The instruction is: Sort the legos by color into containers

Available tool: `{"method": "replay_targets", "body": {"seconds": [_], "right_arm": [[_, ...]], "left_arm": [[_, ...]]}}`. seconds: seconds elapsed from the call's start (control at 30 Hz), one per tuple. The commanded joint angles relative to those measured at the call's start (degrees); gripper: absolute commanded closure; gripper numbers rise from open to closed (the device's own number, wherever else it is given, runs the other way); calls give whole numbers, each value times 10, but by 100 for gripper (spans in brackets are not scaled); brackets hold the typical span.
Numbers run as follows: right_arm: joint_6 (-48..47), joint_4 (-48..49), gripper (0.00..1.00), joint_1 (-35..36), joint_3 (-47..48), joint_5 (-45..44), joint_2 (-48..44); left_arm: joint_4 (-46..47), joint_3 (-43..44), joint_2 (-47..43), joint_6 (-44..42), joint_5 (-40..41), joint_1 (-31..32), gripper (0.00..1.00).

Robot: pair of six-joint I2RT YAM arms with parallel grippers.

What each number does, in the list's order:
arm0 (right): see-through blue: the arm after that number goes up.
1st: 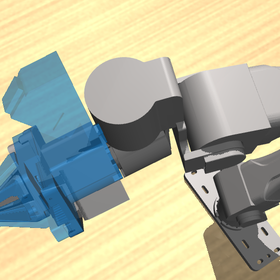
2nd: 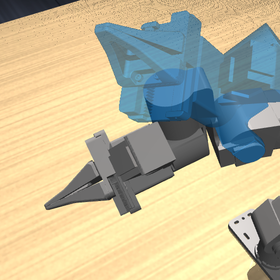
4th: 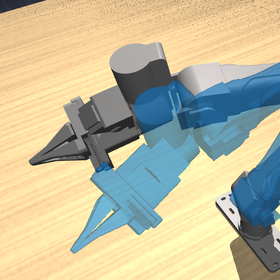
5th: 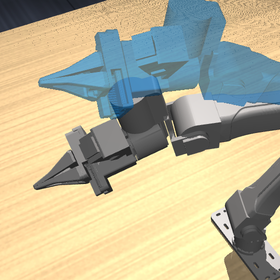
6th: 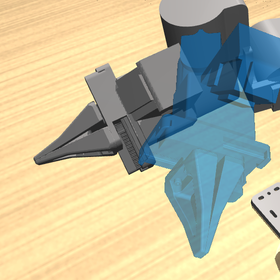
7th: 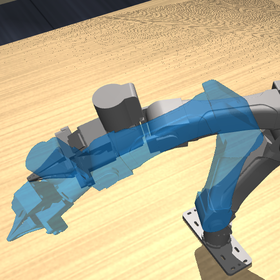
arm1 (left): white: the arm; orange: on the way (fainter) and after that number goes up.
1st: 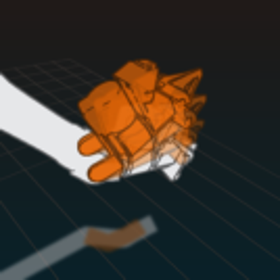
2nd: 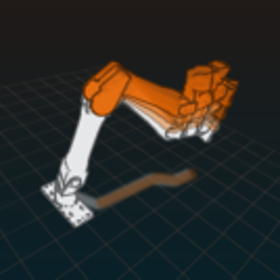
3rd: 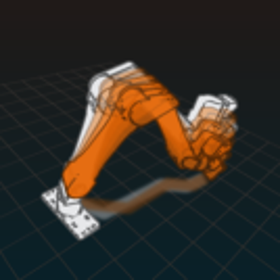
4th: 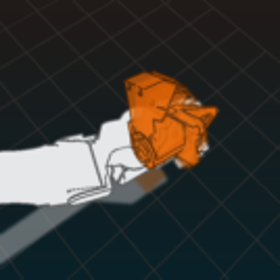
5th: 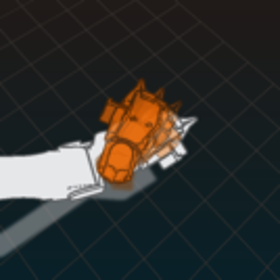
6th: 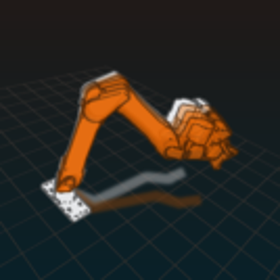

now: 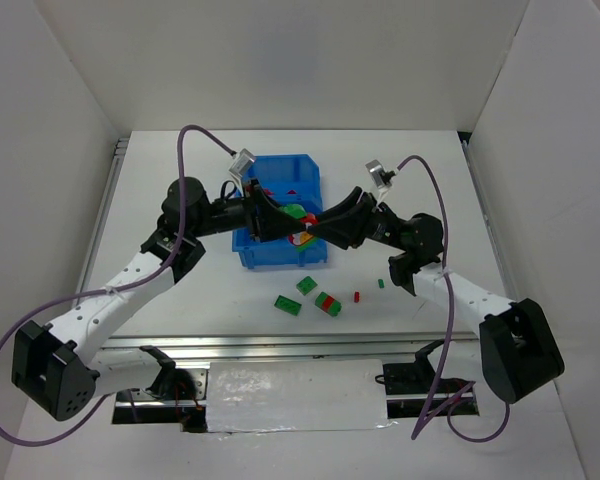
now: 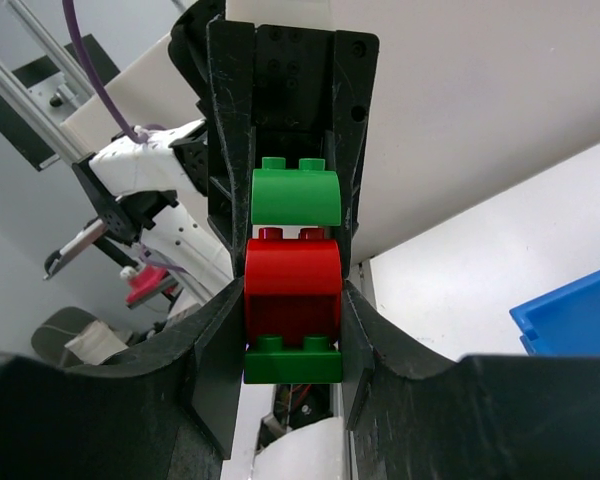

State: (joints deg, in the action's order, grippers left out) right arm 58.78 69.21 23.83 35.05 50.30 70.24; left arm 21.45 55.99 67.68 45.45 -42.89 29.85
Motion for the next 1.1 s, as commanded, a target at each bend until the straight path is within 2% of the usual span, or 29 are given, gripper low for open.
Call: {"method": "replay_targets", "body": {"seconds": [0.0, 0.17, 0.2, 0.47, 0.5, 0.53, 0.67, 0.73, 0.77, 0.83, 0.87, 0.9, 0.93, 1.03, 1.07], "right_arm": [[1, 83, 100, -19, -9, 37, 2], [-23, 45, 100, -19, -3, 37, -4], [-28, 38, 100, -20, -3, 35, -5], [-46, 13, 100, -27, -6, 36, -7], [-47, 12, 100, -28, -7, 37, -6], [-46, 11, 100, -30, -8, 37, -6], [-42, 18, 100, -35, -9, 41, 2], [-39, 24, 100, -38, -10, 42, 6], [-39, 24, 100, -41, -10, 40, 9], [-42, 21, 100, -44, -9, 40, 13], [-61, -10, 100, -61, -5, 20, 19], [-61, -34, 100, -61, -3, 20, 19], [-74, -51, 100, -74, -2, 0, 17], [-96, -119, 100, -86, -3, -26, -7], [-137, -160, 100, -86, 10, -32, -32]], "left_arm": [[82, 12, -5, 39, 23, -26, 76], [88, 6, -4, 42, 31, -29, 67], [88, 7, -6, 41, 34, -30, 59], [72, 19, 1, 36, 51, -40, 59], [75, 20, 3, 39, 50, -43, 46], [78, 20, 6, 42, 49, -46, 40], [95, 20, 13, 52, 47, -50, 38], [102, 20, 19, 53, 47, -51, 41], [110, 18, 22, 57, 41, -51, 55], [103, 19, 32, 54, 47, -51, 67], [69, 27, 49, 26, 87, -54, 92], [43, 27, 49, 25, 87, -54, 92], [18, 32, 63, 1, 138, -57, 90], [-45, 30, 76, -11, 169, -84, 73], [-54, 26, 69, -12, 171, -99, 67]]}}
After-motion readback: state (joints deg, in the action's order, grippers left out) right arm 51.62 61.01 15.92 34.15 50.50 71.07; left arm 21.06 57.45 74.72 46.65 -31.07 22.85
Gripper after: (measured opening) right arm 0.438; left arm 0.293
